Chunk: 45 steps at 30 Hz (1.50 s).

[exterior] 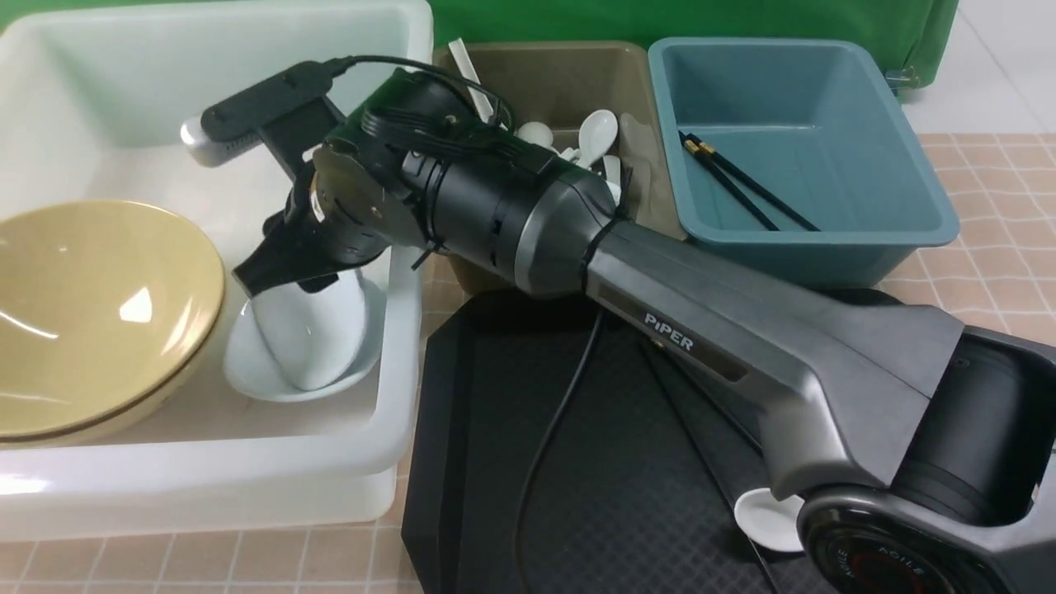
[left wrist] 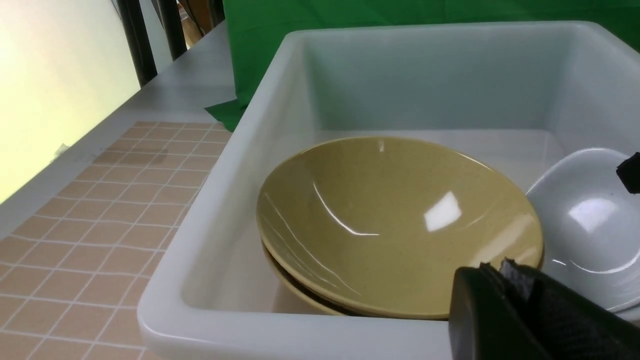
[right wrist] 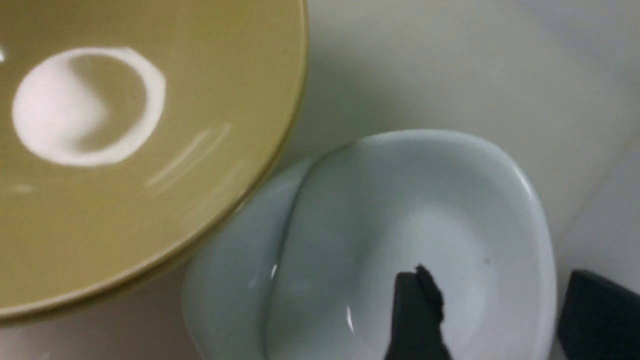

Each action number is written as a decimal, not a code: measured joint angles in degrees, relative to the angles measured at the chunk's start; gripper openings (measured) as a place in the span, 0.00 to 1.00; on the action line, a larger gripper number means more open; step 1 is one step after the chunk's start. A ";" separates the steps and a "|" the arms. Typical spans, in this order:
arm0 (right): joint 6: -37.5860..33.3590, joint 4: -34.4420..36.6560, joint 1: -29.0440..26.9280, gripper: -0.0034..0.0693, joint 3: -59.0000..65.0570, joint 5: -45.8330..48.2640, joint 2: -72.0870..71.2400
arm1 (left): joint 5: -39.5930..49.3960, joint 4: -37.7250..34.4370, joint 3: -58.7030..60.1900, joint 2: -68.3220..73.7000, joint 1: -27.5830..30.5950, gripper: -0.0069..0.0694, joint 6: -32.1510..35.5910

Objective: On brown table put chopsticks spoon bowls plates into blue grey white boxes.
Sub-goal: 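Place the white bowl into the white bin on top of the stacked bowls with the right gripper, then reach down and grasp the white spoon resting in the bowl with the right gripper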

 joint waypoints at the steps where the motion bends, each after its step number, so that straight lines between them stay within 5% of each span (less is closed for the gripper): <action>1: -1.83 0.13 0.00 0.70 -0.87 2.17 -0.41 | 0.00 0.00 0.00 0.00 -0.02 0.09 0.00; 7: -12.42 0.15 -0.17 0.78 -2.84 10.79 -11.08 | -0.19 -0.54 0.00 0.00 -0.02 0.09 -0.24; 12: -17.88 -0.78 -5.38 0.79 6.91 14.20 -29.82 | -3.03 -2.49 0.11 0.00 -0.02 0.09 -1.47; 15: -18.38 -1.20 -11.50 0.79 18.81 15.89 -39.00 | -6.20 -2.71 0.69 0.00 -0.02 0.09 -1.72; 21: -18.05 1.15 -26.04 0.79 61.39 13.72 -52.19 | -18.37 -2.46 4.16 0.06 -0.02 0.09 -1.72; 28: -19.40 7.33 -26.64 0.79 92.78 0.20 -53.21 | -21.19 -1.30 5.21 0.06 -0.02 0.09 -1.72; 33: -19.80 7.27 -26.57 0.78 99.90 -7.81 -53.47 | -21.19 -1.24 5.21 0.06 -0.02 0.09 -1.72; 40: -19.80 7.38 -26.40 0.67 101.79 -16.89 -50.83 | -21.19 -1.24 5.21 0.06 -0.02 0.09 -1.72; 45: -18.85 9.10 -26.29 0.45 101.32 -15.95 -49.96 | -21.19 -0.68 5.21 0.06 -0.02 0.09 -1.67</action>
